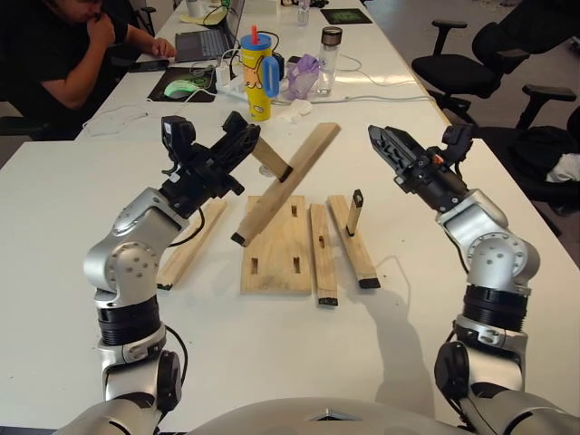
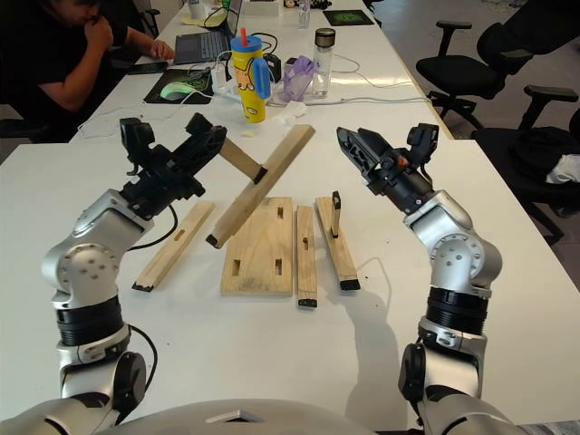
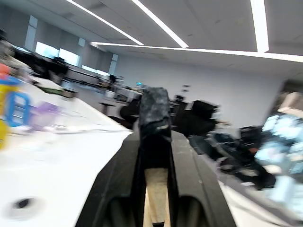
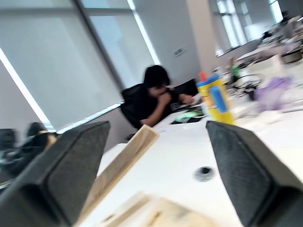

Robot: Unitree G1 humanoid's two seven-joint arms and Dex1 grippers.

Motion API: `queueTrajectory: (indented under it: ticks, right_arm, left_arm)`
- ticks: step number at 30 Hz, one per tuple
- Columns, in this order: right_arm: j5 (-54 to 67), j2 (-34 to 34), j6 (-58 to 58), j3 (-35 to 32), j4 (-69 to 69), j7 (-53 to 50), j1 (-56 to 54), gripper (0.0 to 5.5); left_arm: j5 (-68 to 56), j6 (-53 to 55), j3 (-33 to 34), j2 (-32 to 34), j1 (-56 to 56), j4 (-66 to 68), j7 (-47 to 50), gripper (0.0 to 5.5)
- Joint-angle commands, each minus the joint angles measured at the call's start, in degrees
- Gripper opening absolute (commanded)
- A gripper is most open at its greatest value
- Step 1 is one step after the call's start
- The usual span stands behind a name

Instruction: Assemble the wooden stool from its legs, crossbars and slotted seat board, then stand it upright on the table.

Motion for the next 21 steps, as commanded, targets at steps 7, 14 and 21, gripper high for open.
queueTrajectory:
  ticks: [7, 14, 21]
  right_arm:
    - [23.4, -5.4, 18.0, -3.9, -0.9, 4.8, 2.3, 4.73]
    - [33.9, -4.8, 19.2, -3.5, -3.0, 0.5, 2.5, 4.73]
    - [36.8, -5.1, 18.4, -1.2, -3.7, -1.8, 3.2, 4.54]
  left_arm:
    - [-28.7, 11.4, 4.4, 4.9, -6.5, 4.4, 5.6, 0.39]
    - [-33.3, 10.9, 1.7, 4.9, -5.4, 3.8, 8.6, 0.39]
    - [-35.5, 10.6, -0.1, 5.7, -4.9, 3.7, 9.4, 0.39]
